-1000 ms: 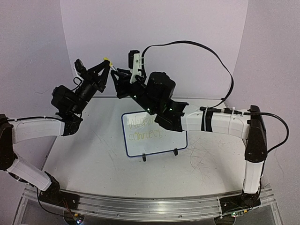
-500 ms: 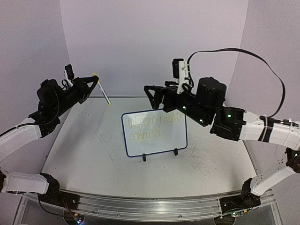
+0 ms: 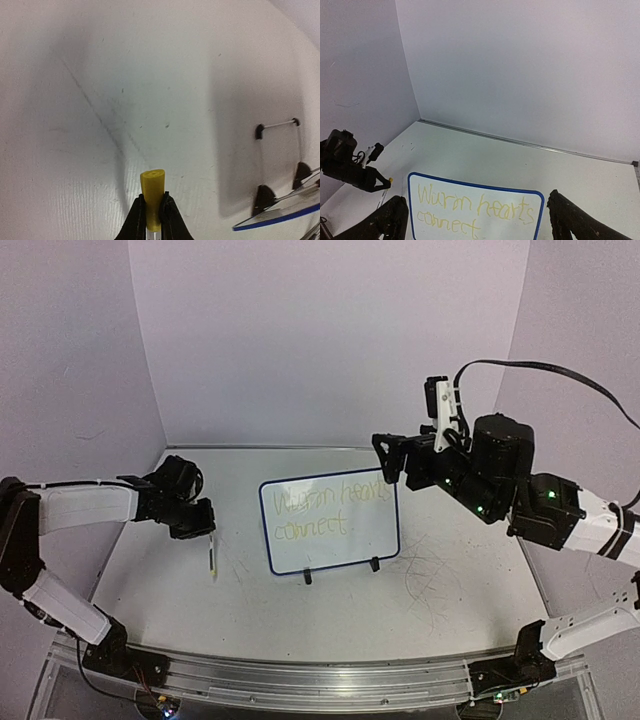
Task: Write a sentence on the whiteboard
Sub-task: Place the whiteboard marker in the corner of the board.
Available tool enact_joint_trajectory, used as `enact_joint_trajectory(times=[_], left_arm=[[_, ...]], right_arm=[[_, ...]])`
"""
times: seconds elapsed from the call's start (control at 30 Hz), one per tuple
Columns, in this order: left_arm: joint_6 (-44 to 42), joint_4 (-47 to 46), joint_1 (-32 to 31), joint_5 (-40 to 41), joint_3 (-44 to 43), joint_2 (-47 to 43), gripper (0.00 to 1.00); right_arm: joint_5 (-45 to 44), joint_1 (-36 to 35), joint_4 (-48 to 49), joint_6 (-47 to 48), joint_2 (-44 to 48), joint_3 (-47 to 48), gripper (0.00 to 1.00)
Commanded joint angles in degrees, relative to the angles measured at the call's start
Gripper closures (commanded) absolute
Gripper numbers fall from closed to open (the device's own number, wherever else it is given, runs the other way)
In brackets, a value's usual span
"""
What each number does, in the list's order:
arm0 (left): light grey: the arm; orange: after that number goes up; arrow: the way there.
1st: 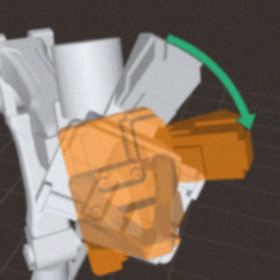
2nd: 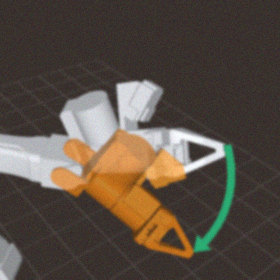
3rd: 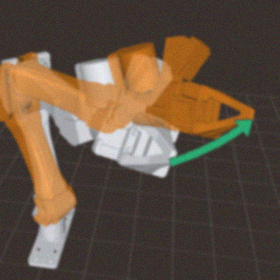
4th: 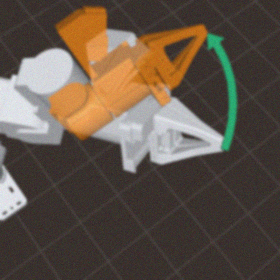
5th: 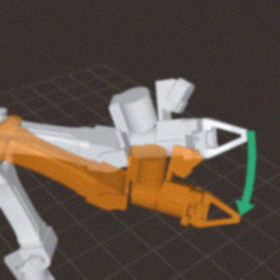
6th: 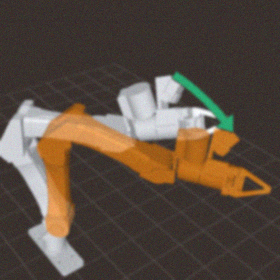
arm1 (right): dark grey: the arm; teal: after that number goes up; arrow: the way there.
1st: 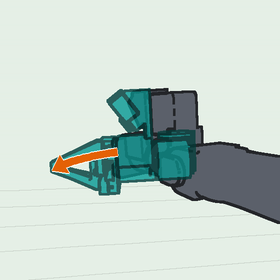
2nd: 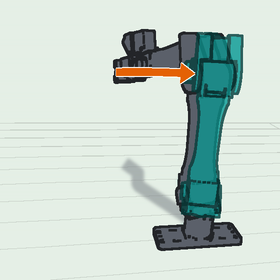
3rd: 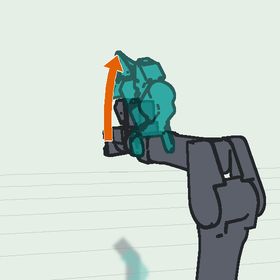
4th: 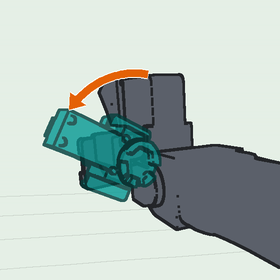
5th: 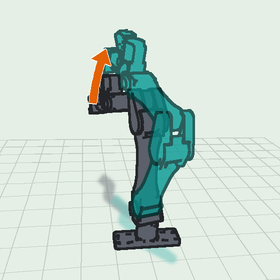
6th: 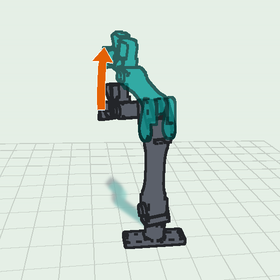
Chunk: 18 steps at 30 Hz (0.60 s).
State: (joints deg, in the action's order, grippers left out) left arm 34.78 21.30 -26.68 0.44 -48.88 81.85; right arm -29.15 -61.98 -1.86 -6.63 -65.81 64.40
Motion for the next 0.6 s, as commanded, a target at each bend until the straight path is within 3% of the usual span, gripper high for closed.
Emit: enact_joint_trajectory(times=[0.0, 0.27, 0.33, 0.43, 0.57], left_arm=[[-3.50, 0.70, -0.27, 2.27, -0.86, 5.20, 1.00], [-2.83, -0.60, -0.83, 1.72, -0.30, 11.22, 0.99], [-2.83, -0.55, -0.83, 1.92, 0.42, 10.81, 0.93], [-3.14, -0.48, -0.83, 1.49, 1.22, 9.75, 0.77], [-3.02, -0.26, -0.83, 2.26, 1.74, 8.04, 0.66]], right_arm=[[-4.27, 0.13, -1.85, 0.01, 2.97, -0.47, 0.02], [-5.41, 0.17, -2.36, -1.28, 4.31, -0.34, 0.02], [-5.58, 0.15, -2.44, -1.47, 4.57, -0.21, 0.02], [-5.86, 0.13, -2.38, -1.71, 5.02, -0.07, 0.02], [-6.13, 0.17, -2.41, -0.93, 5.43, 0.46, 0.02]])
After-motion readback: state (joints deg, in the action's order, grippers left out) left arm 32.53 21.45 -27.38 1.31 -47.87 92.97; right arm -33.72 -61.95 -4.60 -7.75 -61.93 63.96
